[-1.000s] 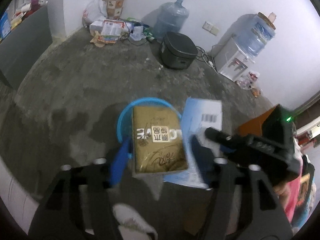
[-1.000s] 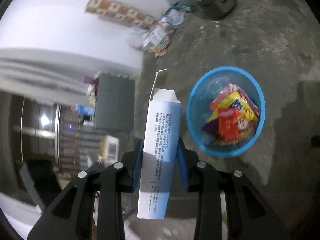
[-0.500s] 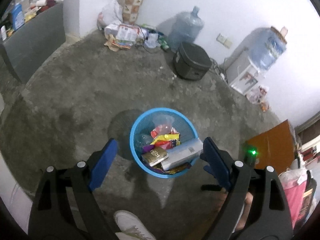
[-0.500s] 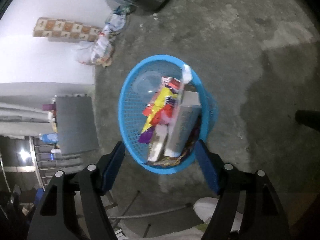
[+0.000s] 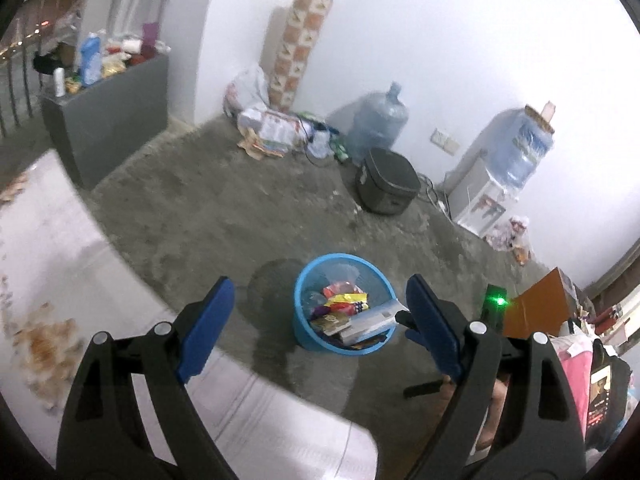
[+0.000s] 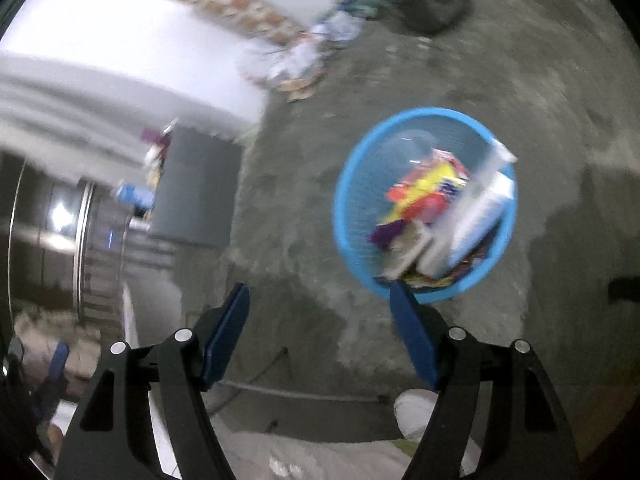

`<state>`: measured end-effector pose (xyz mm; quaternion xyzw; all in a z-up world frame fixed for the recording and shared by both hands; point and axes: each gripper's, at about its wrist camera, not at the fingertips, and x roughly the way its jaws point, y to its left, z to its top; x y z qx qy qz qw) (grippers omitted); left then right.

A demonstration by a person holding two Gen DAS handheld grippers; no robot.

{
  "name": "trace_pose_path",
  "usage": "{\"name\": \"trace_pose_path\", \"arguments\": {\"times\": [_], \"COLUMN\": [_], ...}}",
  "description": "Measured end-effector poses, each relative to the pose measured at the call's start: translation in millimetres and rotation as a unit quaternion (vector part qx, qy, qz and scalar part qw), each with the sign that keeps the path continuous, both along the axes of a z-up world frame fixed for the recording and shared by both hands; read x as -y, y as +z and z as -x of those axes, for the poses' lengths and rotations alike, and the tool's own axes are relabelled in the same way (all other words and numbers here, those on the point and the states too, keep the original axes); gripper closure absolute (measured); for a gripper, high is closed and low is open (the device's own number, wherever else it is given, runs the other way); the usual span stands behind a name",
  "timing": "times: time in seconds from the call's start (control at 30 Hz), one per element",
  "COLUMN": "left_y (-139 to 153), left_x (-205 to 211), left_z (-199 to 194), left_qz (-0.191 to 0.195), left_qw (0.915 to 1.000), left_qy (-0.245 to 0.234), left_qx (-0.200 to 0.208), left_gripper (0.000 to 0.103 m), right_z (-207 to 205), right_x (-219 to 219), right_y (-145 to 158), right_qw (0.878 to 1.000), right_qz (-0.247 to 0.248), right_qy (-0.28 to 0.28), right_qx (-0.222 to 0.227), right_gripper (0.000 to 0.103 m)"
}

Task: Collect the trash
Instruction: 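Move both open tools back to the tissue and clear bag on the table, then grasp the white tissue with the right tool while the left tool grasps the clear red-print bag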

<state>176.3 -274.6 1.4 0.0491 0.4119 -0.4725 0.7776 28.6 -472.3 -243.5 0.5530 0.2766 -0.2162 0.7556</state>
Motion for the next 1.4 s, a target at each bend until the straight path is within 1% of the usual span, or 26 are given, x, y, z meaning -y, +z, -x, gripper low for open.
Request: {"name": "trace_pose_path", "arguments": {"times": [0.1,0.17,0.3,0.4,0.57,0.63,0.73,0.8,0.97,1.03,1.07,1.13,1.17,1.2,1.3,1.33,1.4], "left_y": [14,19,25,27,31,32,31,28,18,13,10,3,0,-5,-17,-21,-29], "left_x": [-39,-66,-110,-143,-192,-216,-247,-267,-320,-336,-340,-355,-361,-367,-381,-382,-384], "left_z": [2,5,10,16,22,23,23,25,29,32,31,35,38,40,44,45,47], "left_qz": [0.009,0.012,0.014,0.014,0.012,0.016,0.02,0.023,0.021,0.016,0.014,0.006,0.002,-0.002,-0.006,-0.009,-0.017], "left_qw": [0.9996,0.9988,0.9968,0.9944,0.9888,0.985,0.9797,0.9752,0.9635,0.9588,0.9571,0.9528,0.9509,0.9488,0.9465,0.9464,0.9473], "left_qy": [0.024,0.044,0.074,0.099,0.141,0.165,0.194,0.215,0.264,0.282,0.287,0.302,0.308,0.315,0.323,0.323,0.32], "left_qx": [0.01,0.018,0.026,0.034,0.048,0.049,0.047,0.046,0.038,0.035,0.034,0.031,0.029,0.025,0.01,0.007,0.0], "left_gripper": [0.02,0.02,0.02,0.02,0.02,0.02,0.02,0.02,0.02,0.02,0.02,0.02,0.02,0.02,0.021,0.026,0.028], "right_z": [-15,-27,-45,-57,-73,-79,-90,-98,-114,-118,-123,-128,-133,-136,-146,-148,-152], "right_x": [-21,-39,-73,-100,-146,-160,-187,-201,-242,-252,-263,-277,-288,-295,-316,-322,-338], "right_y": [29,50,82,104,132,143,157,162,172,172,173,172,171,170,166,165,163], "right_qw": [0.998,0.994,0.984,0.975,0.96,0.955,0.944,0.938,0.918,0.911,0.905,0.897,0.892,0.889,0.878,0.875,0.865], "right_qz": [0.039,0.067,0.105,0.131,0.15,0.152,0.158,0.161,0.175,0.177,0.18,0.182,0.183,0.183,0.183,0.184,0.187], "right_qy": [0.045,0.082,0.14,0.175,0.233,0.249,0.282,0.3,0.35,0.366,0.38,0.396,0.409,0.415,0.439,0.445,0.463], "right_qx": [0.009,0.016,0.025,0.031,0.05,0.057,0.067,0.068,0.069,0.069,0.068,0.066,0.064,0.063,0.055,0.052,0.048], "right_gripper": [0.032,0.032,0.031,0.027,0.024,0.024,0.024,0.024,0.024,0.024,0.024,0.024,0.024,0.024,0.024,0.024,0.024]}}
